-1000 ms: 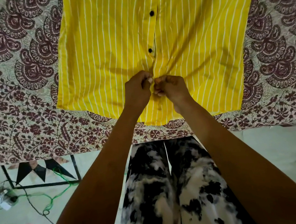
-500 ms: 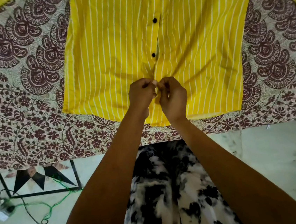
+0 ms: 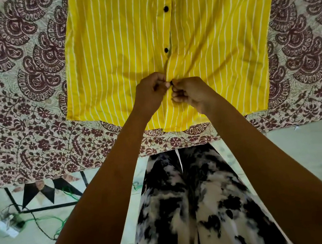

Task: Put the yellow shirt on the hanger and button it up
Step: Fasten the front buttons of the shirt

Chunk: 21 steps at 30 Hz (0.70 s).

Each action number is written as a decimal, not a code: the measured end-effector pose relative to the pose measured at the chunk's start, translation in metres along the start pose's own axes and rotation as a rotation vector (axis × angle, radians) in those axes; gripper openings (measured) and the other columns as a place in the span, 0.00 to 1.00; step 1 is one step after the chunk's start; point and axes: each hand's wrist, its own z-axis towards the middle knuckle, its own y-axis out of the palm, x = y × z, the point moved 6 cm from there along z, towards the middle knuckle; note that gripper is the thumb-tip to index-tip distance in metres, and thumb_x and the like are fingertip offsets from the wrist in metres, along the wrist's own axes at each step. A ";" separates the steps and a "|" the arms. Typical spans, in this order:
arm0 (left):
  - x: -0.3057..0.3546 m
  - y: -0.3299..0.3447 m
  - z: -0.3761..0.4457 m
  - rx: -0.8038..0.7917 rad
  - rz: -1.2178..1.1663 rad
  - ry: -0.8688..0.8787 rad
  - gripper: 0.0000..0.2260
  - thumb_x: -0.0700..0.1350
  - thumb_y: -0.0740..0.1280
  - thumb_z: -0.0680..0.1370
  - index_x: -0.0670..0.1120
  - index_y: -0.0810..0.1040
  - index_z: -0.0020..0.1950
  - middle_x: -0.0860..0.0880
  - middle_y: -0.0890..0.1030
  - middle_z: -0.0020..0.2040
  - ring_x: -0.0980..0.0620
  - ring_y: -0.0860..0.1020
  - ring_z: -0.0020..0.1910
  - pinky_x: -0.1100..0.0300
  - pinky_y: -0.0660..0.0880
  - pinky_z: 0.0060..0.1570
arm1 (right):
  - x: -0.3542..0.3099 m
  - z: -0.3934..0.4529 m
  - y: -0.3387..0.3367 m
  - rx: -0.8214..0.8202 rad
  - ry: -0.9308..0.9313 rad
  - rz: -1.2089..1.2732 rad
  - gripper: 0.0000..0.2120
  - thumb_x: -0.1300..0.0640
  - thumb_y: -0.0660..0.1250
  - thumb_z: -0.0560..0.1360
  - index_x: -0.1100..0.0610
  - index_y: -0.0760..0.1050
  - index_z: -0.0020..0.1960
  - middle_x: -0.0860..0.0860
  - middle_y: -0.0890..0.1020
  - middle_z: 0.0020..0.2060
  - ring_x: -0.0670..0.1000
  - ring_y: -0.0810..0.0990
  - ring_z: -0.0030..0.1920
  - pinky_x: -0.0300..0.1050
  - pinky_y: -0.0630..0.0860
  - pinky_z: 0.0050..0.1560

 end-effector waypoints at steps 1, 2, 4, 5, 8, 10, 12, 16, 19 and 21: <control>0.004 0.000 -0.001 0.006 0.090 0.031 0.03 0.38 0.67 0.73 0.40 0.77 0.45 0.50 0.78 0.36 0.60 0.74 0.33 0.69 0.69 0.38 | 0.003 -0.001 -0.001 -0.002 -0.014 0.003 0.12 0.62 0.59 0.79 0.58 0.72 0.37 0.52 0.72 0.32 0.46 0.72 0.31 0.33 0.75 0.28; 0.007 0.000 -0.002 0.019 0.176 0.068 0.04 0.36 0.67 0.73 0.37 0.78 0.46 0.48 0.79 0.38 0.57 0.75 0.35 0.70 0.68 0.38 | 0.006 -0.002 -0.002 0.003 -0.038 0.002 0.13 0.63 0.58 0.79 0.57 0.72 0.37 0.51 0.71 0.32 0.46 0.72 0.30 0.33 0.74 0.28; 0.012 -0.001 -0.004 0.087 0.282 0.105 0.05 0.35 0.66 0.71 0.36 0.78 0.45 0.44 0.81 0.38 0.51 0.77 0.37 0.64 0.70 0.39 | 0.010 -0.003 0.001 0.023 -0.095 -0.011 0.14 0.65 0.57 0.79 0.57 0.71 0.35 0.51 0.71 0.29 0.43 0.72 0.25 0.33 0.72 0.27; 0.011 -0.004 -0.003 0.133 0.297 0.089 0.05 0.35 0.66 0.70 0.37 0.78 0.44 0.41 0.82 0.39 0.48 0.78 0.38 0.61 0.71 0.40 | 0.010 -0.004 0.005 0.026 -0.123 -0.017 0.15 0.66 0.57 0.78 0.58 0.71 0.34 0.51 0.72 0.28 0.42 0.71 0.23 0.33 0.70 0.26; 0.000 -0.008 -0.001 0.156 0.143 -0.073 0.05 0.36 0.69 0.70 0.38 0.78 0.45 0.41 0.82 0.39 0.49 0.79 0.37 0.59 0.75 0.41 | 0.008 -0.007 0.006 0.110 -0.195 -0.049 0.15 0.70 0.56 0.77 0.58 0.70 0.34 0.53 0.73 0.27 0.42 0.70 0.22 0.34 0.67 0.25; -0.002 -0.009 -0.001 0.125 0.143 -0.078 0.06 0.37 0.72 0.69 0.39 0.78 0.44 0.46 0.80 0.37 0.49 0.79 0.36 0.59 0.76 0.40 | 0.006 -0.004 -0.007 0.260 -0.272 -0.096 0.16 0.69 0.57 0.75 0.55 0.72 0.33 0.52 0.76 0.30 0.43 0.73 0.25 0.40 0.73 0.30; 0.001 -0.016 -0.002 0.162 0.231 -0.065 0.06 0.37 0.72 0.69 0.40 0.79 0.43 0.48 0.80 0.37 0.50 0.79 0.37 0.62 0.74 0.39 | 0.000 -0.004 -0.018 0.364 -0.363 -0.191 0.14 0.65 0.59 0.72 0.50 0.73 0.33 0.49 0.78 0.32 0.50 0.76 0.33 0.51 0.75 0.41; 0.020 -0.030 0.005 0.235 0.155 0.046 0.04 0.36 0.69 0.69 0.42 0.78 0.42 0.52 0.78 0.35 0.56 0.79 0.36 0.60 0.75 0.40 | -0.026 -0.015 -0.018 0.401 -0.604 -0.359 0.04 0.63 0.66 0.71 0.57 0.75 0.39 0.43 0.77 0.33 0.39 0.77 0.35 0.34 0.73 0.41; 0.048 -0.037 0.022 0.293 0.124 0.163 0.04 0.35 0.67 0.69 0.42 0.79 0.42 0.59 0.76 0.35 0.66 0.76 0.34 0.72 0.71 0.38 | -0.057 -0.021 -0.008 0.420 -0.804 -0.429 0.08 0.63 0.70 0.69 0.56 0.71 0.37 0.44 0.75 0.30 0.39 0.75 0.31 0.31 0.69 0.34; 0.066 -0.036 0.038 0.260 0.094 0.217 0.06 0.34 0.65 0.70 0.42 0.80 0.43 0.56 0.79 0.37 0.63 0.77 0.36 0.68 0.74 0.41 | -0.074 -0.013 -0.004 0.443 -0.858 -0.471 0.08 0.62 0.70 0.67 0.57 0.71 0.36 0.51 0.77 0.31 0.46 0.76 0.32 0.40 0.71 0.34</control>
